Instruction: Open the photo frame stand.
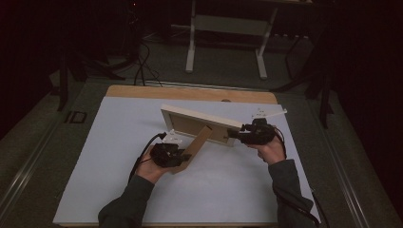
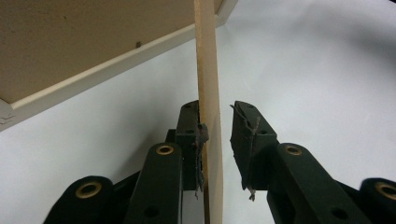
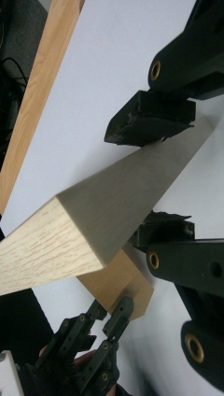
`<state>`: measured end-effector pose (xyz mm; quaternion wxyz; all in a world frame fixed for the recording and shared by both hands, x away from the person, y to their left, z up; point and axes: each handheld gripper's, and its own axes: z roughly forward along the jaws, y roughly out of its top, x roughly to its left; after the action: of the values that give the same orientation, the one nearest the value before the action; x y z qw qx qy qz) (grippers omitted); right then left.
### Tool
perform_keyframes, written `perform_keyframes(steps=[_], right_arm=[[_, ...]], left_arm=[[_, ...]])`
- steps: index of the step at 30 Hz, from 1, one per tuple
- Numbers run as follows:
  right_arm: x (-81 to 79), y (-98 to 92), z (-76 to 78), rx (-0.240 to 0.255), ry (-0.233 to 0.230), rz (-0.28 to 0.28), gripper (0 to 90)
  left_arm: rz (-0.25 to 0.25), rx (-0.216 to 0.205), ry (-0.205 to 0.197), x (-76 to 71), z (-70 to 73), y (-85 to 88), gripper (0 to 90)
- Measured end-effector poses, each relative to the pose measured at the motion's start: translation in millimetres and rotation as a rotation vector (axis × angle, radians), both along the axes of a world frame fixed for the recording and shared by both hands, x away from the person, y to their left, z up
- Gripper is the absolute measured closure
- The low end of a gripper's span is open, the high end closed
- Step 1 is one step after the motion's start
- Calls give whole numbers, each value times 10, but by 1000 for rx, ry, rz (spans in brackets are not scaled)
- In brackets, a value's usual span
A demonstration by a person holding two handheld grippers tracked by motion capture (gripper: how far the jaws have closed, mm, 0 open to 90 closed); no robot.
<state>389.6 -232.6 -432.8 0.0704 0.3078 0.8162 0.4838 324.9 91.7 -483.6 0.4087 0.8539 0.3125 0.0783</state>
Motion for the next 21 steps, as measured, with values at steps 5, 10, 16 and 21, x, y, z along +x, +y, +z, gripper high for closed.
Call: perform_keyframes(steps=[5,10,16,21], right_arm=[[-29,6,-9,-2,-4,1,541],[-59,12,-24,2,-8,-1,534],[-83,17,-41,5,-11,0,527],[-104,26,-46,-4,-15,8,523]], left_arm=[[-6,0,-3,-14,9,7,731],[-14,4,-15,-32,8,13,728],[-15,-4,-7,-31,-11,17,717],[-16,-6,-4,-33,-17,22,707]])
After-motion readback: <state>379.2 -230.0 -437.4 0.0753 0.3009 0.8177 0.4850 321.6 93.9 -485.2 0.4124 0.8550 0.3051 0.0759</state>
